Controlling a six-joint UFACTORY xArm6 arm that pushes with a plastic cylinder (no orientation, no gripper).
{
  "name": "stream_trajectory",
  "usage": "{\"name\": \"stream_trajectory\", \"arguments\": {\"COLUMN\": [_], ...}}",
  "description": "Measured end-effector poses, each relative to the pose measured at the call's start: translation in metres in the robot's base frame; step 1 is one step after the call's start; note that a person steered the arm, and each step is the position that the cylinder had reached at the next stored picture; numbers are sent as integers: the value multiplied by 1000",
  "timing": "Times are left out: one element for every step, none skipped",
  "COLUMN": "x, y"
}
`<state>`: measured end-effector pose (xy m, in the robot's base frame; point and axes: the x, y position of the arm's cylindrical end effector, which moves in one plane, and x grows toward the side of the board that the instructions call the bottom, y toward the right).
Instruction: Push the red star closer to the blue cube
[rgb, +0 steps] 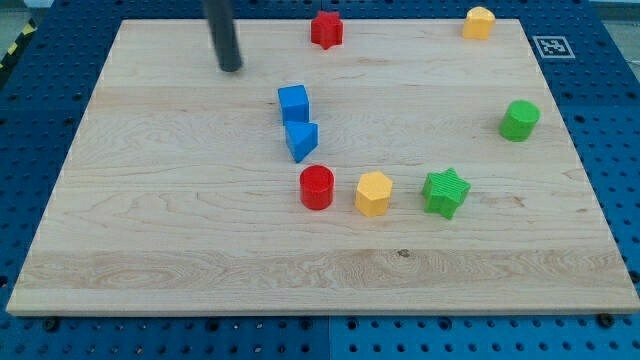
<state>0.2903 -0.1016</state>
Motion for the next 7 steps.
{"name": "stream_trajectory", "arguments": {"x": [0, 0, -14, -60, -84, -94, -97], "y": [67, 131, 164, 159, 142, 117, 72]}}
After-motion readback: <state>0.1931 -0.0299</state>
